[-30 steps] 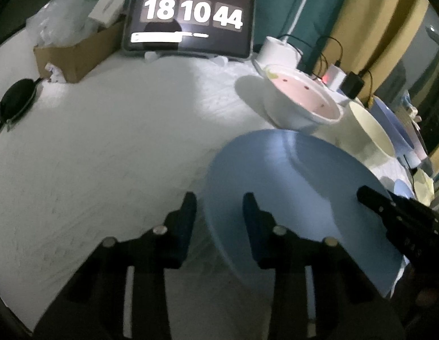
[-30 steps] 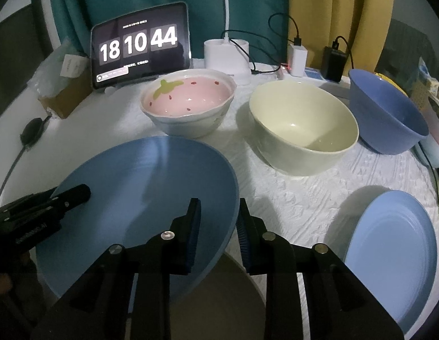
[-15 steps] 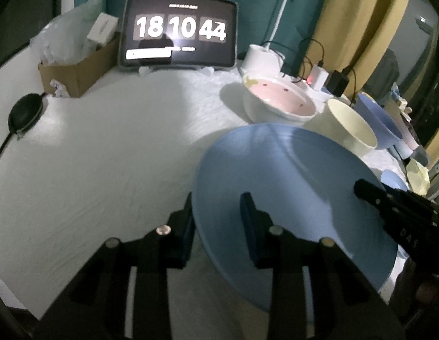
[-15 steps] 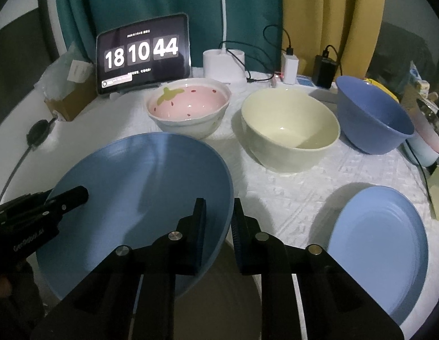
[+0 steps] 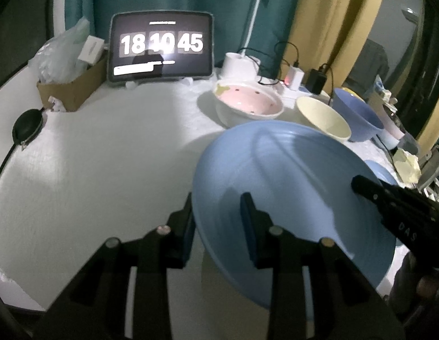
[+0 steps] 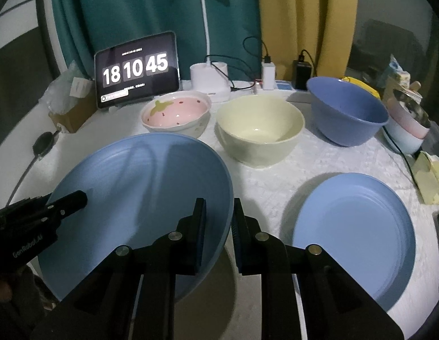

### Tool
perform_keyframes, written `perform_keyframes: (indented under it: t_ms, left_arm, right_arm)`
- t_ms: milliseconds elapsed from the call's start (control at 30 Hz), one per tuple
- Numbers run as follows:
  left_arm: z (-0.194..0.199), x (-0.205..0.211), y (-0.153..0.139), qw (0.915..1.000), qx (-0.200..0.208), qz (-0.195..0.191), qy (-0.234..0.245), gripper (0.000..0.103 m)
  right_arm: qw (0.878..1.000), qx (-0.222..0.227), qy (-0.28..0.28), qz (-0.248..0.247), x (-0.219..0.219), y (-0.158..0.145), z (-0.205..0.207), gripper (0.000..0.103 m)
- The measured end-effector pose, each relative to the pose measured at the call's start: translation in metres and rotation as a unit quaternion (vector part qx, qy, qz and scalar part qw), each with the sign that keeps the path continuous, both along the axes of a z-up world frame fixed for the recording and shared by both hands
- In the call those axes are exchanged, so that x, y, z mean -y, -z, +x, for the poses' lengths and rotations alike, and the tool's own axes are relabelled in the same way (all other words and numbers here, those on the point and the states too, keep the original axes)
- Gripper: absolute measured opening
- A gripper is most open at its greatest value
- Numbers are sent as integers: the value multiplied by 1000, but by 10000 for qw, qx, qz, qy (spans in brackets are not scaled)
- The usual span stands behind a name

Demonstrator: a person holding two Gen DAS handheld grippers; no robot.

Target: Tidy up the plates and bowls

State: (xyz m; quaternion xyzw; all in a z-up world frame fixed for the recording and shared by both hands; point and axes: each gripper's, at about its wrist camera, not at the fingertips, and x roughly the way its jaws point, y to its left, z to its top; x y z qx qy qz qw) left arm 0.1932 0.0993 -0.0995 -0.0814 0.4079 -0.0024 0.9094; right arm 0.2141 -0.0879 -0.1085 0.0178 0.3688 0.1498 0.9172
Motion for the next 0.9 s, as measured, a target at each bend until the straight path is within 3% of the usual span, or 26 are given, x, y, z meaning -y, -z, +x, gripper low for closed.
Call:
perform_keyframes:
  t_ms: [900]
  left_arm:
    - [-26,90,-18,9979,58,468,451,32]
  right_arm:
    - [9975,117,419,557,93,6,-35,19]
